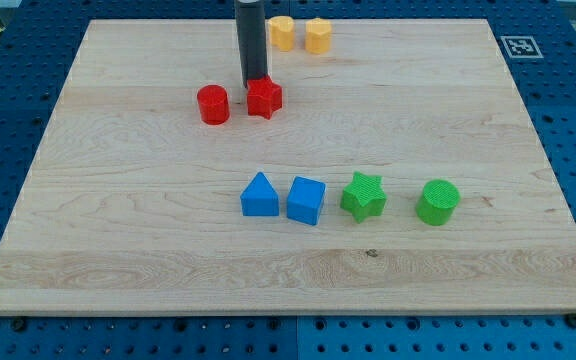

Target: Slide the yellow heart closer to the yellow hexagon

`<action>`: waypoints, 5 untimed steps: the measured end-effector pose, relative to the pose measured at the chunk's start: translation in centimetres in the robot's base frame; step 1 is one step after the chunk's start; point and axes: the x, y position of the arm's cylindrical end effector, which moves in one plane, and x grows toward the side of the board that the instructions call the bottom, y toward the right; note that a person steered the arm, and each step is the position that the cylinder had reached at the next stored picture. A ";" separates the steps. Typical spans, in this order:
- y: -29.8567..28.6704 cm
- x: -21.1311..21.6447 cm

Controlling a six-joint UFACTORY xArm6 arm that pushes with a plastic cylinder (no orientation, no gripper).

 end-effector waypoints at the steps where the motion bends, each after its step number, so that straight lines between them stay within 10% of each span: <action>1: 0.0 0.1; 5: 0.9 1.6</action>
